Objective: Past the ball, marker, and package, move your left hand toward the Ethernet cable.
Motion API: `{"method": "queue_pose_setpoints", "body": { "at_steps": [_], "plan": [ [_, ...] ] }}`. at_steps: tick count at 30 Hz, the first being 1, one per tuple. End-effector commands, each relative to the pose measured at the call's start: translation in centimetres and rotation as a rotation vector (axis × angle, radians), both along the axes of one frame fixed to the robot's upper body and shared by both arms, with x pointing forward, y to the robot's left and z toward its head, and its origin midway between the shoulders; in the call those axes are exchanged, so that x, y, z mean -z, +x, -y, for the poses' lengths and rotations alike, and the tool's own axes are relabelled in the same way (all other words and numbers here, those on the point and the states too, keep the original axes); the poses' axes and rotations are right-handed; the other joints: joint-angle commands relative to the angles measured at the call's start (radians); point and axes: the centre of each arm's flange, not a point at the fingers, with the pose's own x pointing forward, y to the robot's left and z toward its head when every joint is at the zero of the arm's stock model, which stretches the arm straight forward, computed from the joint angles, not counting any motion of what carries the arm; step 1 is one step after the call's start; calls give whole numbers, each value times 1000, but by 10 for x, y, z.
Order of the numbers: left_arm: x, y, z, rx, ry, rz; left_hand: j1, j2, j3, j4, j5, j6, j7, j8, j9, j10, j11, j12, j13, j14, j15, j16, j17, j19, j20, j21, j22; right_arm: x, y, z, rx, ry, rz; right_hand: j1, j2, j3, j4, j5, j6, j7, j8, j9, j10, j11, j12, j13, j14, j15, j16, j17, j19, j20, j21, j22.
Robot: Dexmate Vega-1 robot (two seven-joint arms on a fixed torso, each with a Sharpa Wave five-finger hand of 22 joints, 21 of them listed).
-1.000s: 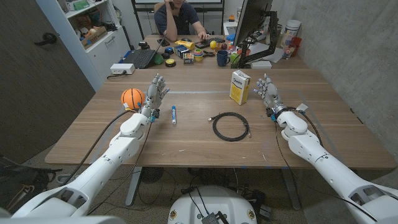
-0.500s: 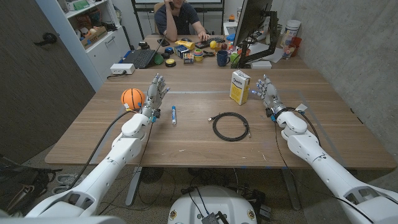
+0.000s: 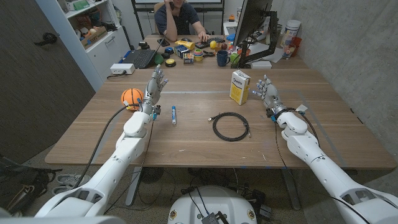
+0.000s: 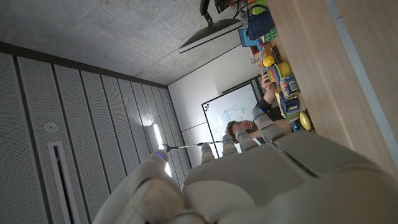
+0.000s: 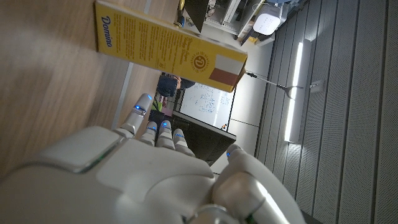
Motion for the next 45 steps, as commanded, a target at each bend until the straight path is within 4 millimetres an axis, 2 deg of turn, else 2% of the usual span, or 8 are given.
{"method": "queue_pose_setpoints", "body": {
  "at_steps": [1, 8, 11, 21, 27, 32, 36, 45],
  "plan": [
    [-37, -20, 11, -90, 126, 216, 11, -32, -8, -18, 8, -15, -5, 0, 4, -8, -18, -5, 3, 2, -4, 2, 2, 8, 18, -8, 0, 0, -4, 1, 2, 4, 9, 1, 86, 3, -2, 5, 2, 8, 5, 3, 3, 6, 7, 4, -35, 2, 1, 2, -142, 1, -1, 4],
    [-62, -31, 25, -112, 222, 337, 37, -66, -21, -44, 12, -32, -6, -1, 4, -22, -30, -9, 2, -11, -6, -5, 2, 14, 20, -20, -4, 1, -6, 2, 2, 3, 14, 1, 86, 2, -1, 5, 2, 9, 5, 3, 3, 5, 7, 4, -35, 2, 1, 2, -140, 2, -3, 4],
    [-72, -36, 33, -114, 251, 388, 56, -84, -27, -61, 15, -42, -7, -1, 4, -36, -43, -12, 2, -20, -8, -9, 2, 13, 26, -29, -5, 1, -7, 1, 2, 6, 15, 0, 86, 2, -1, 6, 2, 9, 5, 3, 3, 5, 7, 4, -35, 1, 0, 2, -140, 3, -4, 4],
    [-97, -55, 61, -172, 397, 543, 89, -101, -33, -85, 21, -56, -7, 0, 5, -46, -54, -12, 2, -29, -17, -12, 2, 18, 38, -39, -6, 2, -10, 3, 6, 15, 17, 0, 85, 0, -1, 6, 2, 9, 5, 3, 3, 6, 7, 4, -34, 2, 0, 2, -140, 4, -8, 4],
    [-105, -62, 76, -173, 475, 593, 115, -106, -35, -101, 26, -72, -8, -2, 4, -79, -61, -18, 2, -43, -15, -16, 1, 13, 44, -48, -6, 2, -10, 4, 6, 15, 21, 0, 85, -1, -1, 6, 2, 9, 5, 3, 4, 5, 8, 4, -34, 2, -1, 2, -140, 4, -10, 4],
    [-111, -69, 89, -170, 579, 662, 136, -108, -35, -114, 30, -85, -8, -2, 4, -94, -60, -18, 2, -51, -5, -18, 1, 19, 59, -50, -6, 2, -11, 4, 6, 15, 22, -1, 85, -2, -1, 6, 2, 9, 5, 4, 3, 5, 7, 4, -33, 1, -1, 2, -140, 3, -12, 4],
    [-113, -76, 99, -195, 641, 702, 161, -109, -34, -129, 34, -94, -8, -1, 5, -126, -67, -22, 1, -62, -5, -19, 1, 19, 60, -55, -8, 3, -11, 4, 8, 20, 22, -1, 85, -3, -1, 7, 2, 9, 5, 3, 4, 4, 7, 4, -34, 2, -2, 2, -140, 4, -14, 5],
    [-112, -83, 114, -217, 723, 752, 185, -110, -35, -143, 37, -97, -8, 2, 5, -152, -68, -21, 0, -75, -2, -22, 1, 12, 51, -61, -8, 4, -12, 4, 9, 14, 23, -2, 85, -5, 0, 7, 3, 9, 5, 3, 3, 4, 7, 4, -34, 1, -3, 2, -139, 4, -18, 5]
  ]
}}
